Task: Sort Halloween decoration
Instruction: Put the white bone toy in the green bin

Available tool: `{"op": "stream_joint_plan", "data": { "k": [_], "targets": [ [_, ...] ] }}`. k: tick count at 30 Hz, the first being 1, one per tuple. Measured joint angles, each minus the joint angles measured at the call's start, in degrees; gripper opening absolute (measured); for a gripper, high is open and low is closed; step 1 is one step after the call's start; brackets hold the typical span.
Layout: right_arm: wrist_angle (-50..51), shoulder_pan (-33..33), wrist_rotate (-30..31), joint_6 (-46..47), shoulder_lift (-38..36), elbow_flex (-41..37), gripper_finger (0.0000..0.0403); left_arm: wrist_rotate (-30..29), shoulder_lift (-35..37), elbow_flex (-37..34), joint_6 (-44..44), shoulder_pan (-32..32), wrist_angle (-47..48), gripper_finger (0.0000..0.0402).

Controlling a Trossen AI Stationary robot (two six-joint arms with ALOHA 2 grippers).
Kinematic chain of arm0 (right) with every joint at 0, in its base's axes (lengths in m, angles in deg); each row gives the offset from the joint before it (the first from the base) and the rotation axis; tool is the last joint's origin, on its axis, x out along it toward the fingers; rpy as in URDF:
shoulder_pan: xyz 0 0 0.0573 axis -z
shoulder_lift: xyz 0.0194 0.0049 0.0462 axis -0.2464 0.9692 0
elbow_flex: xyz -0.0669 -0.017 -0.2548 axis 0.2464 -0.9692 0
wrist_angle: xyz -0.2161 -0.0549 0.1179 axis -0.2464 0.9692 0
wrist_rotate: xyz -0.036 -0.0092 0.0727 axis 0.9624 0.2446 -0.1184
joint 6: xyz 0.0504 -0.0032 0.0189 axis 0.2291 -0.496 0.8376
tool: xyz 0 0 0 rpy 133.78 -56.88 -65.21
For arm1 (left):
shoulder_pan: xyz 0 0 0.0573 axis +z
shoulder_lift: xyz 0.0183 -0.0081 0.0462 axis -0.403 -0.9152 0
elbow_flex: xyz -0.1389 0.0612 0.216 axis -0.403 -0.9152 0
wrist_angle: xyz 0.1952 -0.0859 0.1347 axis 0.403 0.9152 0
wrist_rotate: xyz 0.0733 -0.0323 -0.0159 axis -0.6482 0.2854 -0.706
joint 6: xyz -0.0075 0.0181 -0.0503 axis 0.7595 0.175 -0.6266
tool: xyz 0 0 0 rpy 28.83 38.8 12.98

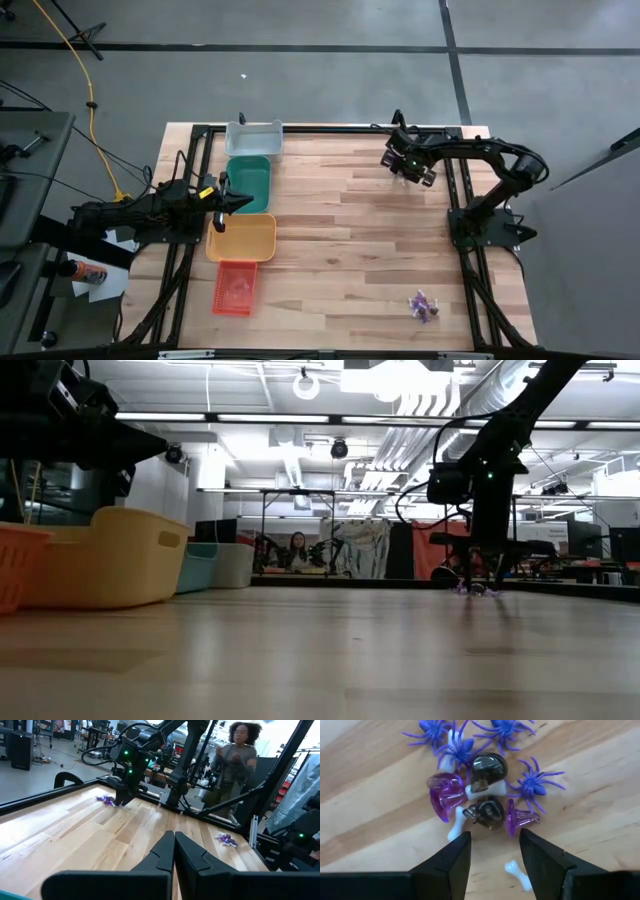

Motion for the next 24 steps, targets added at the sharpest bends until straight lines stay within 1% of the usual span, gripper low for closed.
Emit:
{"op": "stream_joint_plan", "data": {
  "k": [4,10,18,24],
  "targets": [
    [1.54,-0.35,-0.58,-2.03,0.00,0.00,0.0169,0.00,0.00,0.00,0.00,-0.01,0.00,0.0001],
    [3.04,-0.63,-2.66,-11.34,0.00,0.00,0.0169,0.01,0.00,0.01,0.00,0.00,0.00,0.0001],
    [5.38,-0.76,-5.53,-18.75,0.02,-0.02,0.0169,-0.01,0.01,0.00,0.00,0.00,0.01,0.0001],
    [5.47,-0.78,-5.63,-19.40,0.02,-0.07,0.0169,0.00,0.01,-0.01,0.00,0.00,0.00,0.0001]
  ]
}}
